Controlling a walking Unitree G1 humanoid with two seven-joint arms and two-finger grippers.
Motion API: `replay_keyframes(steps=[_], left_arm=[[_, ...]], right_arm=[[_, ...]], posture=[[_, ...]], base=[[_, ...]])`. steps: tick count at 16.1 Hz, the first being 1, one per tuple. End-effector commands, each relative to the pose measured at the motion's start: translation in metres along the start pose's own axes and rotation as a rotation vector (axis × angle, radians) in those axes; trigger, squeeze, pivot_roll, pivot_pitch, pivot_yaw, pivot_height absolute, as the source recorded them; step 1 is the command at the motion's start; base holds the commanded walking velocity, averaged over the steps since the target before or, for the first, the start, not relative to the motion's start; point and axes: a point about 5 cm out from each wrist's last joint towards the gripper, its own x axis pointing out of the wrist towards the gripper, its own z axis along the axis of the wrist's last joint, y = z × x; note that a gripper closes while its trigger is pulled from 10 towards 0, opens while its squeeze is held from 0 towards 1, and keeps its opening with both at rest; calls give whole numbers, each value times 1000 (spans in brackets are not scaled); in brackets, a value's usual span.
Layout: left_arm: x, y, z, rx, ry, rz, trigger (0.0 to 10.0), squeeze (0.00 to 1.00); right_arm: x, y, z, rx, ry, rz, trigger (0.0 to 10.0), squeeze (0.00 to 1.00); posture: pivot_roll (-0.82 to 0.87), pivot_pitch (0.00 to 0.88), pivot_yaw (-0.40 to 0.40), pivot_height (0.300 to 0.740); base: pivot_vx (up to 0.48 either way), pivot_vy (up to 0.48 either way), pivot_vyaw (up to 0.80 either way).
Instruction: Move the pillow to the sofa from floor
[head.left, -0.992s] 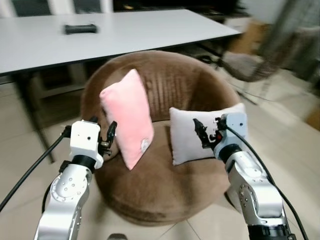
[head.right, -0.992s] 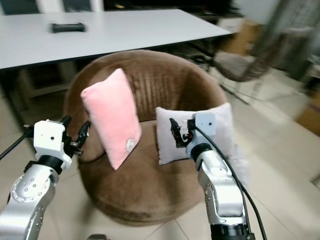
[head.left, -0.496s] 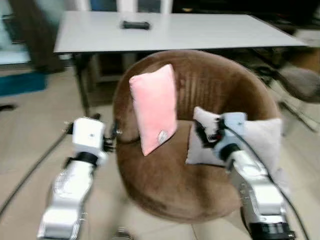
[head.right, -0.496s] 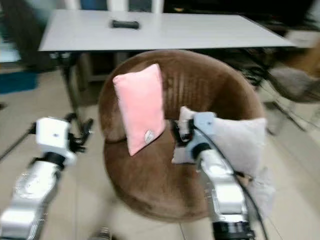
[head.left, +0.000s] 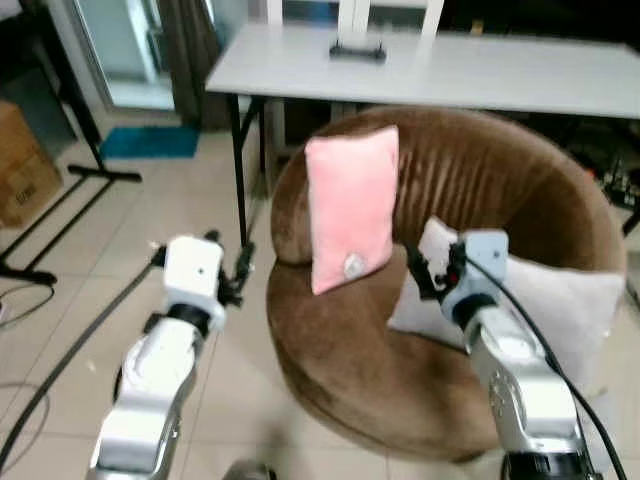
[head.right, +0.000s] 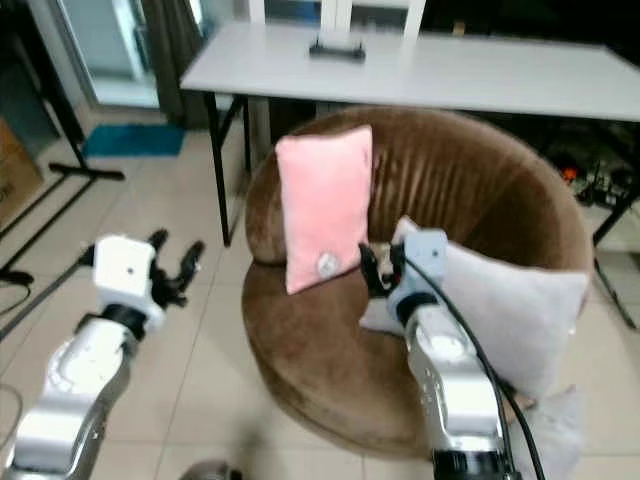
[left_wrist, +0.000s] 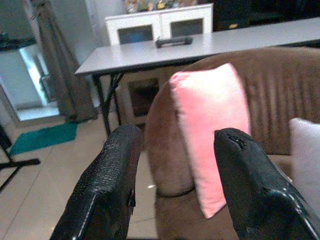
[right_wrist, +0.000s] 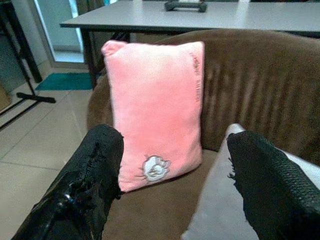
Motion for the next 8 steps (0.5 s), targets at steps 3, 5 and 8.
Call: replay_keyframes(steps=[3, 5, 8], left_arm=[[2, 1, 0, 0, -3, -1, 10000, 59], [1, 0, -1, 1, 2, -5, 10000, 59], [0, 1, -2, 7, 4, -7, 10000, 55]], right_arm=[[0, -2, 4, -2, -14, -11, 10000, 0], [-1, -2, 4, 0, -13, -14, 10000, 0], [-1, -1, 2, 13, -7, -18, 10000, 0]], posture=[[86, 0, -33, 740], [88, 0, -33, 740], [90, 0, -34, 740]], base=[[0, -347, 0], [0, -349, 0], [0, -347, 0]])
